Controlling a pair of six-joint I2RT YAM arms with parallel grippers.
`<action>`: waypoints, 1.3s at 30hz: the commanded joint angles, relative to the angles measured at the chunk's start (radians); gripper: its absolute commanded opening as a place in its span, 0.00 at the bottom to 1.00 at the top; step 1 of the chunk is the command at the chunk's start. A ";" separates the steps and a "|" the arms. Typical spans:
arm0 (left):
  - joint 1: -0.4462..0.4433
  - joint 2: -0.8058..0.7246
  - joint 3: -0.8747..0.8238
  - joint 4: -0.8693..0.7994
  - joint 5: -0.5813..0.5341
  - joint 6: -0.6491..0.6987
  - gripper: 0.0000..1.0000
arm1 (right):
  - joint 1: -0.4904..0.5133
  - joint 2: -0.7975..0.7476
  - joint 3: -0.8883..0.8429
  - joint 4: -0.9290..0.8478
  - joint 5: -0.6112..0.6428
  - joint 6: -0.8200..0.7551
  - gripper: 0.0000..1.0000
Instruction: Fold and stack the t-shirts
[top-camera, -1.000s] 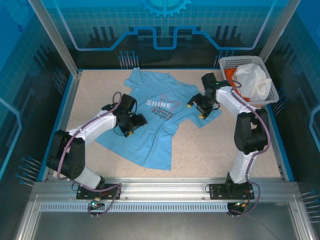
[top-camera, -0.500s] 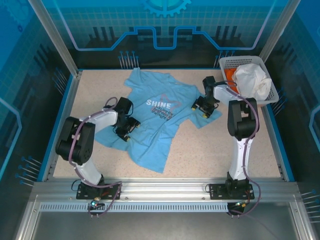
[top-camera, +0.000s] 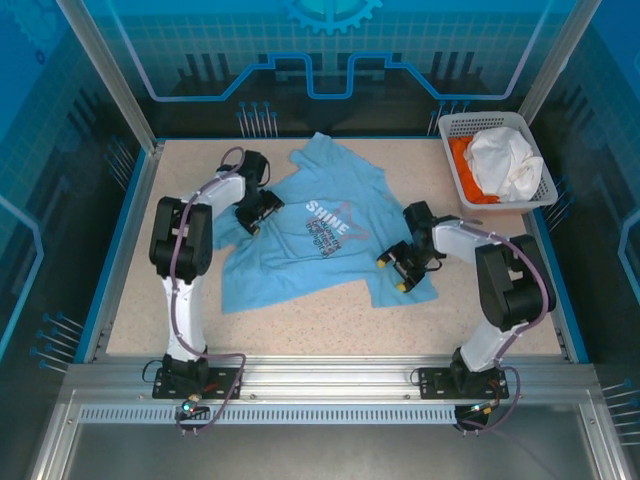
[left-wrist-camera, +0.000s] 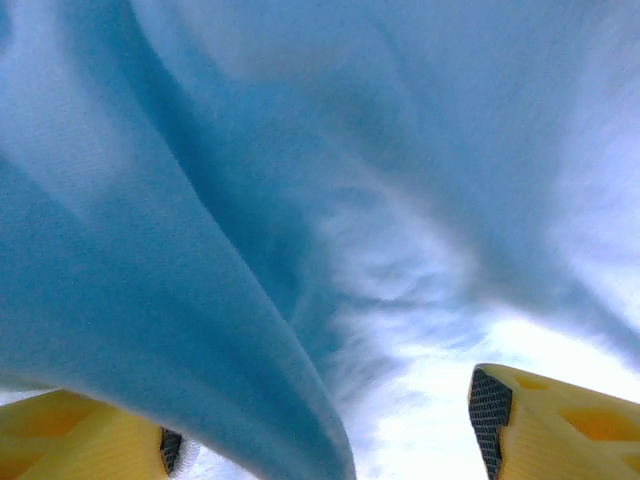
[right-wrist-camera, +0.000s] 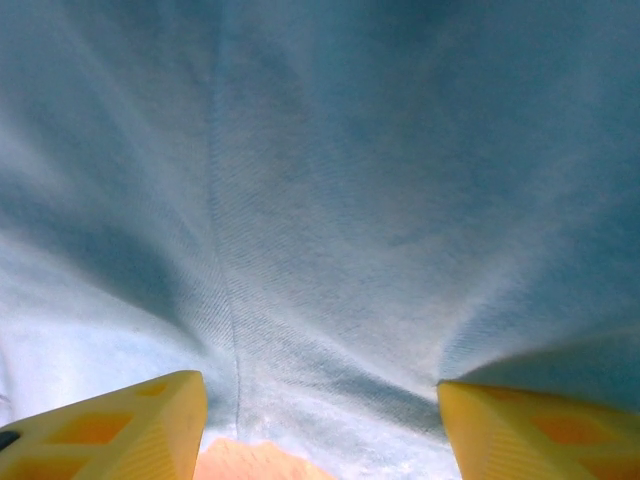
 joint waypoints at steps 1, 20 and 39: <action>-0.009 0.121 0.107 -0.005 0.022 0.111 0.76 | 0.101 0.023 -0.106 -0.003 0.001 0.192 0.67; -0.004 0.048 0.179 -0.092 -0.066 0.271 0.82 | 0.083 0.026 0.483 -0.264 0.348 -0.223 0.86; 0.062 0.120 0.307 -0.206 -0.191 0.152 0.61 | -0.071 0.907 1.526 -0.362 0.230 -0.568 0.37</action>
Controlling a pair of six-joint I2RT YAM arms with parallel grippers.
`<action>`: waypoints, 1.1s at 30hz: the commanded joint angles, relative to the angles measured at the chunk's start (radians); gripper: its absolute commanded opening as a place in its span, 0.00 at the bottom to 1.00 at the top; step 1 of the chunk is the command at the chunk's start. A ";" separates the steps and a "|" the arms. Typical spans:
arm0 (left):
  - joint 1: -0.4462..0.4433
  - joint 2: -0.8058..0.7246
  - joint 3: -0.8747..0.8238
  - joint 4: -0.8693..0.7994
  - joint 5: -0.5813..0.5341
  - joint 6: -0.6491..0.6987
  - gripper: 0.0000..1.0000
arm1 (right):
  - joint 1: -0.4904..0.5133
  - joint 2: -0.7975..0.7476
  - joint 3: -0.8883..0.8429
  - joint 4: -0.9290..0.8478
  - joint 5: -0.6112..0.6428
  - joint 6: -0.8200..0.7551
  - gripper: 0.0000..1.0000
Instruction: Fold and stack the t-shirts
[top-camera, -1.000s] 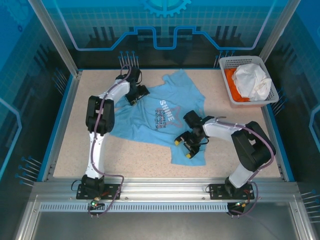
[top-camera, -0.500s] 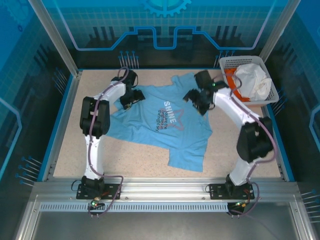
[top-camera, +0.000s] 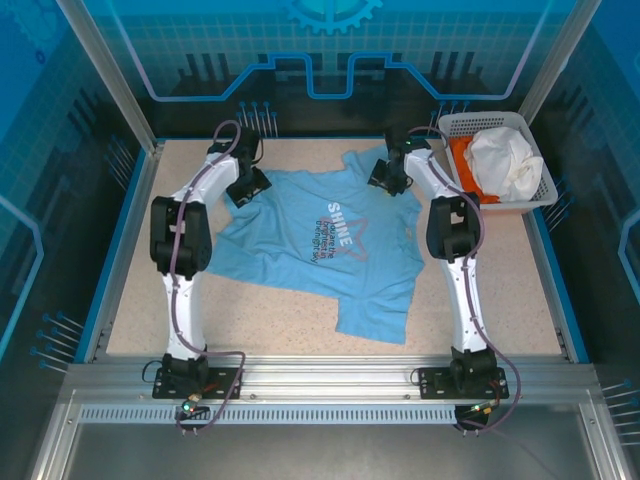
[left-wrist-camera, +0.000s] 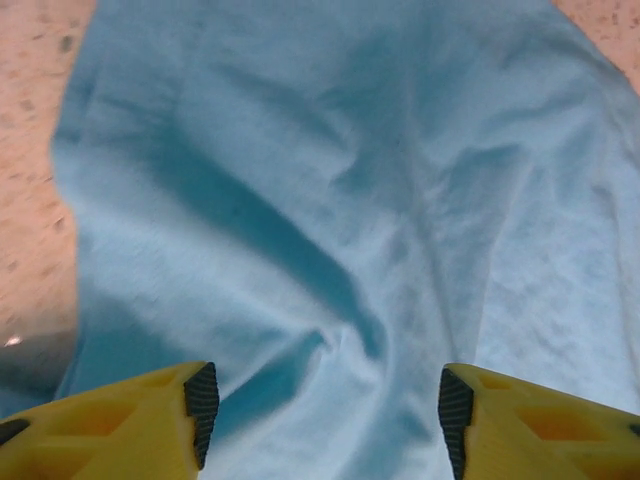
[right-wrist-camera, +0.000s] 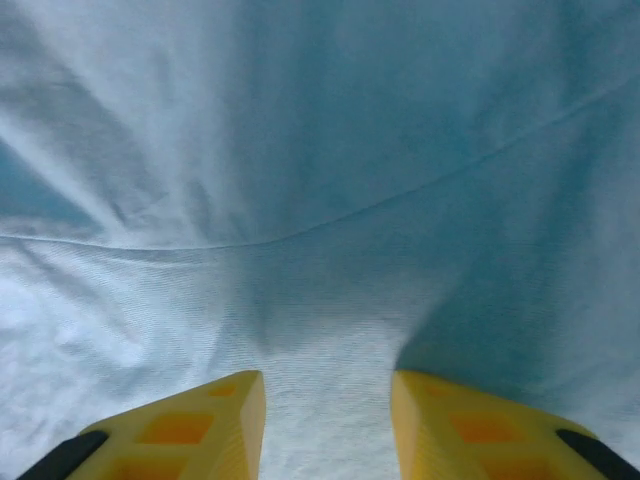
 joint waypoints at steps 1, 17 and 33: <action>0.032 0.094 0.065 -0.049 -0.008 0.004 0.61 | 0.014 0.045 0.108 -0.074 -0.002 -0.025 0.37; 0.137 0.289 0.217 -0.043 0.022 0.034 0.65 | -0.083 0.225 0.261 -0.048 -0.039 0.053 0.44; 0.149 0.064 0.279 -0.108 0.001 0.104 0.99 | -0.078 0.081 0.415 -0.010 -0.179 0.157 0.85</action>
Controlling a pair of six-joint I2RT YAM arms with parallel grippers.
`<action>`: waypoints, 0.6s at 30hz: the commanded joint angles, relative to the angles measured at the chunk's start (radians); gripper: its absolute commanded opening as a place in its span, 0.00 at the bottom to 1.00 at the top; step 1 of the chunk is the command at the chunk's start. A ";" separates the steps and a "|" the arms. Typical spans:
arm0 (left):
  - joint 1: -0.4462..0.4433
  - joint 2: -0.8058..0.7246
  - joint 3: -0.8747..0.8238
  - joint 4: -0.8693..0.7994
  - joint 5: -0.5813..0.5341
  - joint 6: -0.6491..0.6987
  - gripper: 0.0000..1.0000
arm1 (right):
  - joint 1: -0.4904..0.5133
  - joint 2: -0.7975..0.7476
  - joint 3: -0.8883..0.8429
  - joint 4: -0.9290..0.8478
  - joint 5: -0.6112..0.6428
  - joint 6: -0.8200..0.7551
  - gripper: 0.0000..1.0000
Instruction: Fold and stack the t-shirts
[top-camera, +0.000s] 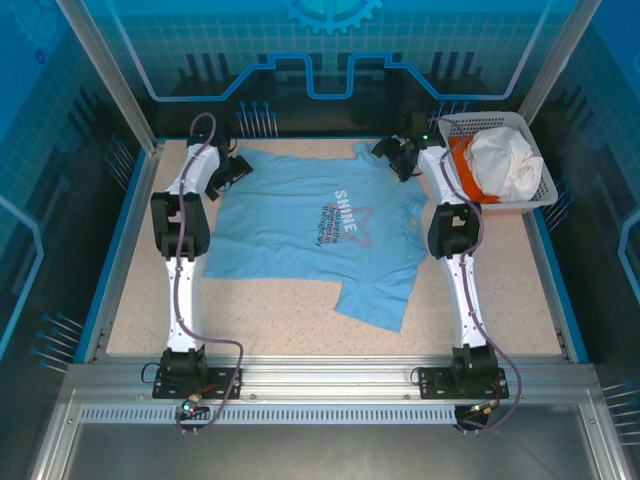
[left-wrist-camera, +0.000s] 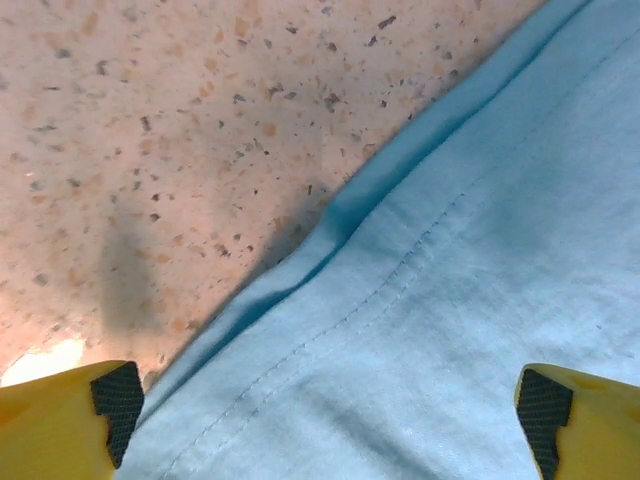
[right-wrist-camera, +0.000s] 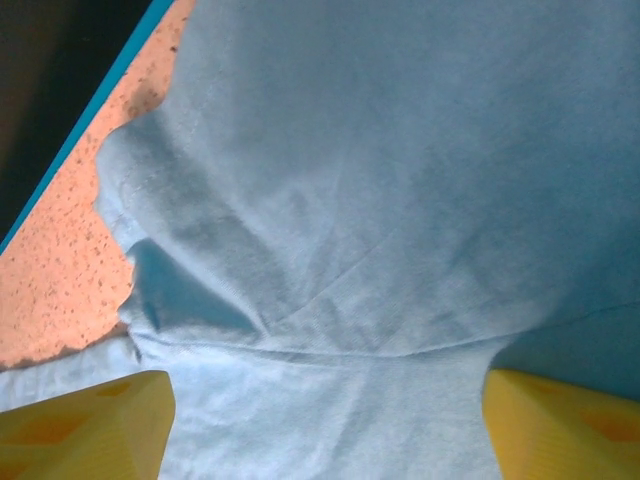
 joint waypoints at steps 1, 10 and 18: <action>-0.017 -0.240 -0.131 0.014 -0.007 0.010 0.99 | 0.030 -0.182 -0.003 -0.068 -0.037 -0.031 0.86; -0.065 -0.776 -0.916 0.138 0.051 -0.126 0.73 | 0.100 -0.963 -1.122 0.115 0.050 -0.062 0.83; 0.001 -1.046 -1.326 0.101 0.052 -0.136 0.62 | 0.104 -1.401 -1.779 -0.019 -0.087 -0.142 0.65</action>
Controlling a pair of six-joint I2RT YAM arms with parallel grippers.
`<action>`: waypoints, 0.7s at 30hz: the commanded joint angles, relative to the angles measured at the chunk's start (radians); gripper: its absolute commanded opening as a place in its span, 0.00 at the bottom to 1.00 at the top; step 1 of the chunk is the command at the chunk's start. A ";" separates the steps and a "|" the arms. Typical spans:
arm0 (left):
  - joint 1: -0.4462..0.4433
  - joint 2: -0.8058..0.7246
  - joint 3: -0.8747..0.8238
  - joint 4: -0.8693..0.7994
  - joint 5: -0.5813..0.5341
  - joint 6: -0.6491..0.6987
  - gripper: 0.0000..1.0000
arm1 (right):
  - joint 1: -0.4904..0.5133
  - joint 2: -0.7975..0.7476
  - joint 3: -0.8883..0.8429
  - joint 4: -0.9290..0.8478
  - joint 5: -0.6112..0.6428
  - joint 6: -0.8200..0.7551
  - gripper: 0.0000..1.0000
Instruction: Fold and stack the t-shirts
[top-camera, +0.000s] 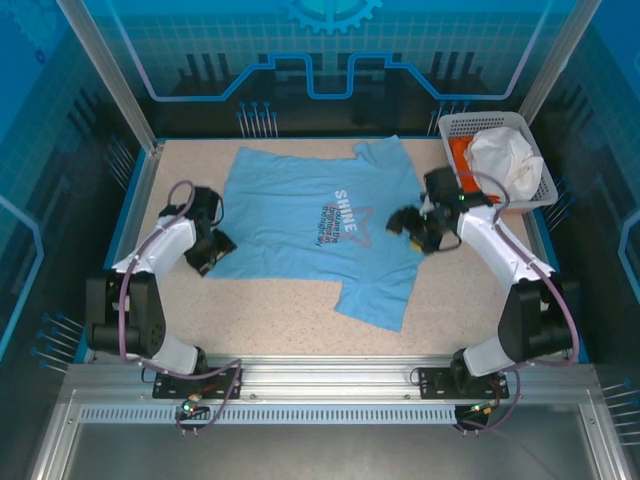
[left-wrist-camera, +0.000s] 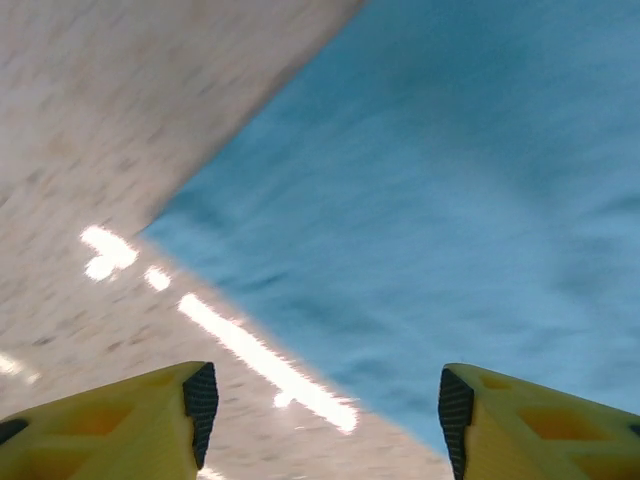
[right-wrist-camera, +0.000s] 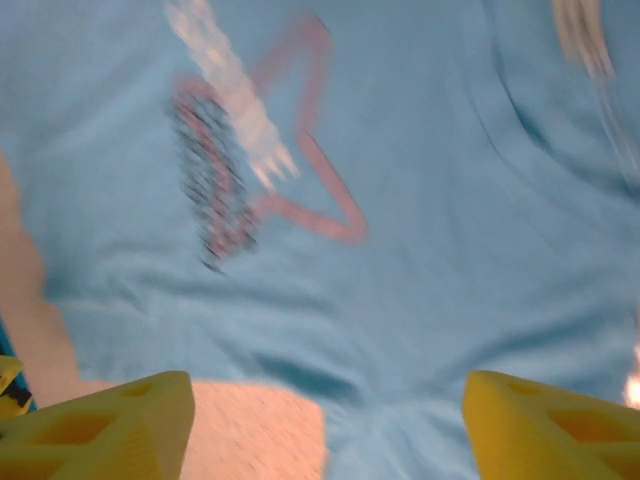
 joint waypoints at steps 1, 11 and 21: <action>0.078 -0.068 -0.087 0.006 0.064 -0.033 0.61 | 0.003 -0.118 -0.191 -0.086 -0.066 -0.047 0.63; 0.233 -0.010 -0.145 0.169 0.273 0.006 0.64 | 0.065 -0.308 -0.569 0.039 -0.229 0.019 0.47; 0.285 0.028 -0.152 0.196 0.232 0.036 0.58 | 0.086 -0.366 -0.665 0.095 -0.209 0.072 0.45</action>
